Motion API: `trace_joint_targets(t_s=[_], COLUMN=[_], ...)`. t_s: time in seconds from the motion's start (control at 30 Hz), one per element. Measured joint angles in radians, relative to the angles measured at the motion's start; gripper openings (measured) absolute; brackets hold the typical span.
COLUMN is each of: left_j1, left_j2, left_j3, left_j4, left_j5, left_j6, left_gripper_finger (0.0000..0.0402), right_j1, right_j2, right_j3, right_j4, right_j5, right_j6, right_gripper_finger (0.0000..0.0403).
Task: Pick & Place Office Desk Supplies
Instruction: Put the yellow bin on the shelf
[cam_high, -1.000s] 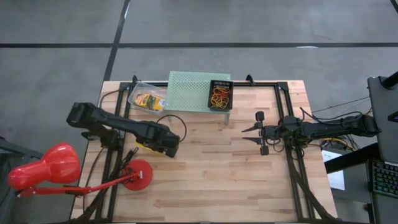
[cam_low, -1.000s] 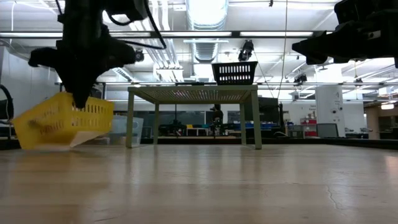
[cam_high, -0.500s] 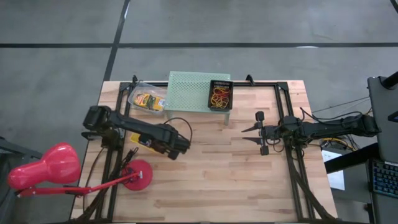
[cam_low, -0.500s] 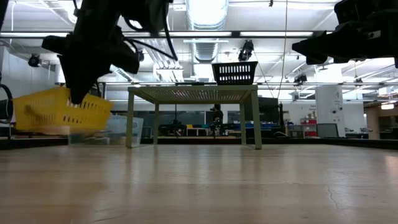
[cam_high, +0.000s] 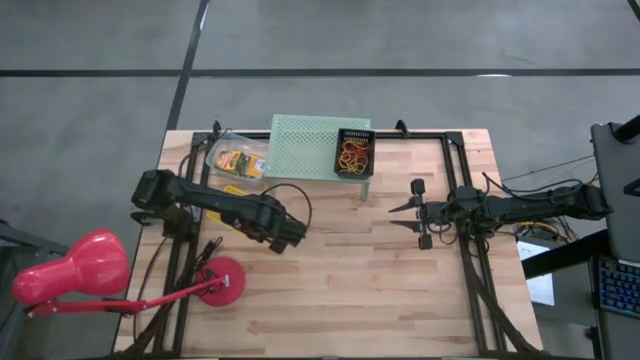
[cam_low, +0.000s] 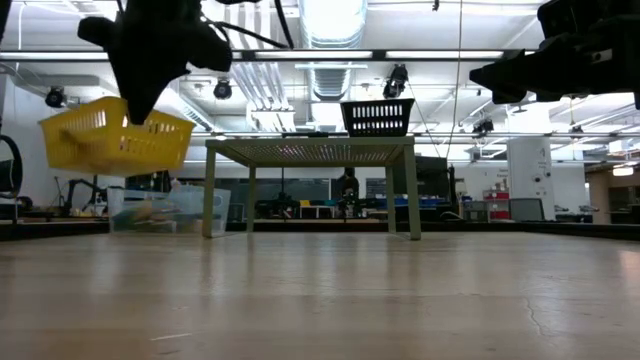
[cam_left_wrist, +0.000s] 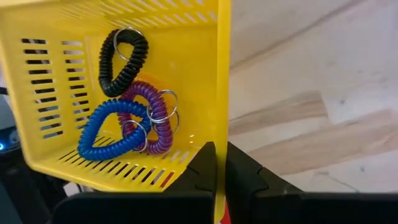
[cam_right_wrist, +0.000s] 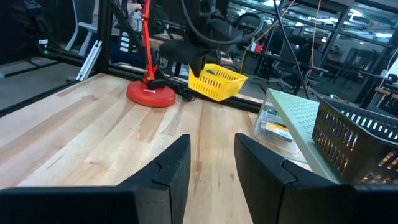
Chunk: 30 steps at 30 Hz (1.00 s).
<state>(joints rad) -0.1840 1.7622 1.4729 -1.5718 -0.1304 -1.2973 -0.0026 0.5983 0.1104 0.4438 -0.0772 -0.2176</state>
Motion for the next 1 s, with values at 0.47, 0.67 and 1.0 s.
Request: trace_joint_targets(t_s=[0.47, 0.67, 1.0], left_j1=[0.006, 0.021, 0.078], left_j2=[-0.047, -0.073, -0.150], left_j3=[0.039, 0.063, 0.062], left_j4=[0.000, 0.000, 0.000], left_j5=[0.071, 0.049, -0.013], left_j6=[0.002, 0.053, 0.139], left_gripper_finger=[0.0014, 0.0014, 0.0015], right_j1=[0.000, 0.000, 0.000], right_j2=[0.000, 0.000, 0.000], right_j3=[0.000, 0.000, 0.000], right_j4=[0.000, 0.000, 0.000], right_j5=[0.000, 0.000, 0.000], right_j6=[0.000, 0.000, 0.000], right_gripper_finger=[0.0121, 0.0121, 0.0121])
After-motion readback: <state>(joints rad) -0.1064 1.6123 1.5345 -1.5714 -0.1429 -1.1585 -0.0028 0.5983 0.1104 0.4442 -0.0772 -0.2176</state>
